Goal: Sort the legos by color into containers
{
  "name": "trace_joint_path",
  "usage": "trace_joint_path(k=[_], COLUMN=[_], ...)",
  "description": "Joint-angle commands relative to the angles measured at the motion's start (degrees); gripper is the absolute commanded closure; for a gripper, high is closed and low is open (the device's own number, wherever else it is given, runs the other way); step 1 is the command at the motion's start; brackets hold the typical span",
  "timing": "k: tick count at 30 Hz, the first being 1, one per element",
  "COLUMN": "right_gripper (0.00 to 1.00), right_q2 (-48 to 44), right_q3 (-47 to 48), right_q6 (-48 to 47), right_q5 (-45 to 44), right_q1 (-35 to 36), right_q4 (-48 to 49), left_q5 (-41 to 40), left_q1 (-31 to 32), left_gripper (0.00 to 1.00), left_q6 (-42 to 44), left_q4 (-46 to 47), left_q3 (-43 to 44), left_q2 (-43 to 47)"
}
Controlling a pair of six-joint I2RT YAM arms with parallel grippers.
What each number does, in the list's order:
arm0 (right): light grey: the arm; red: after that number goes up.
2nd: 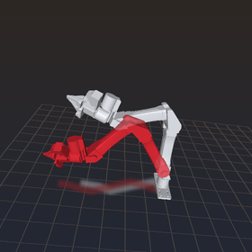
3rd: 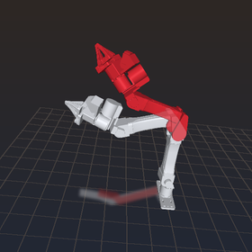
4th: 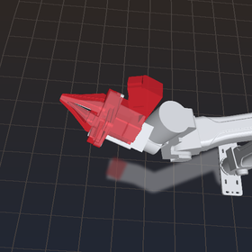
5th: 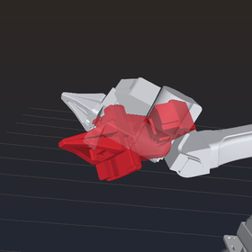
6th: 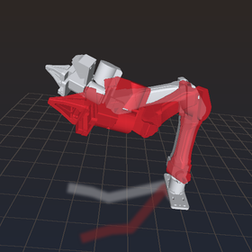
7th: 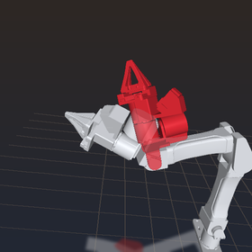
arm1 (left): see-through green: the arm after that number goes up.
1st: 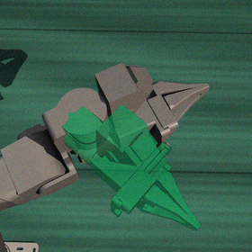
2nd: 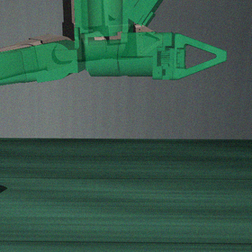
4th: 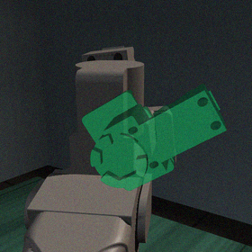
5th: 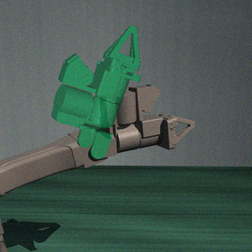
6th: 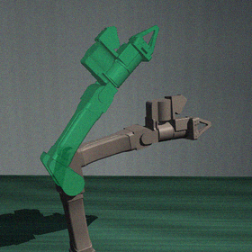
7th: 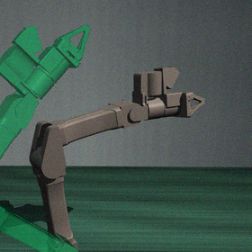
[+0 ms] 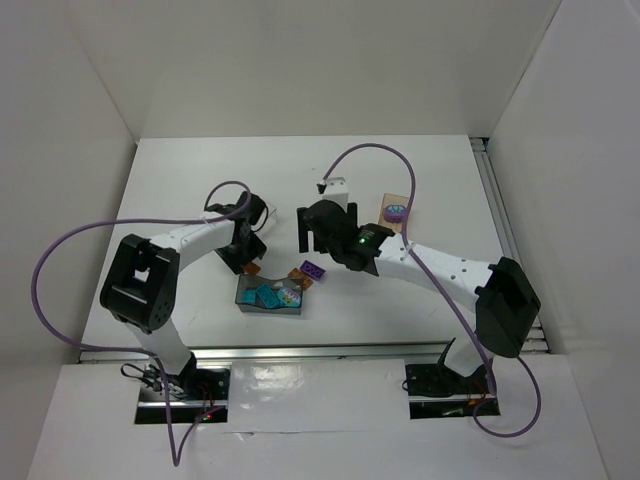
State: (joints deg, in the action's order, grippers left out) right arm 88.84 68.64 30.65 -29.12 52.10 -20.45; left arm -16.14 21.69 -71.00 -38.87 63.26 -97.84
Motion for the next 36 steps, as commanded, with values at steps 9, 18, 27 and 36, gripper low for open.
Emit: trace_joint_path(k=[9, 18, 27, 36], right_gripper=[0.09, 0.09, 0.09, 0.09], right_q2=[-2.3, -2.3, -2.8, -3.8], right_q3=[-0.4, -0.4, -0.4, -1.5], right_q6=[0.9, 0.9, 1.4, 2.0], right_q5=[-3.0, -3.0, -4.7, -4.7], right_q1=[-0.9, -0.9, -0.9, -0.9], right_q4=[-2.0, -2.1, -3.2, -3.7], left_q5=[-0.7, -2.0, -3.3, -6.8], left_q1=[0.4, 0.4, 2.6, 3.1], left_gripper=[0.36, 0.64, 0.68, 0.68], left_q6=[-0.4, 2.1, 3.3, 6.7], left_q4=[2.6, 1.0, -3.0, -4.6], left_q3=[-0.7, 1.4, 7.7, 15.6], left_q2=[-4.0, -3.1, 5.3, 7.3])
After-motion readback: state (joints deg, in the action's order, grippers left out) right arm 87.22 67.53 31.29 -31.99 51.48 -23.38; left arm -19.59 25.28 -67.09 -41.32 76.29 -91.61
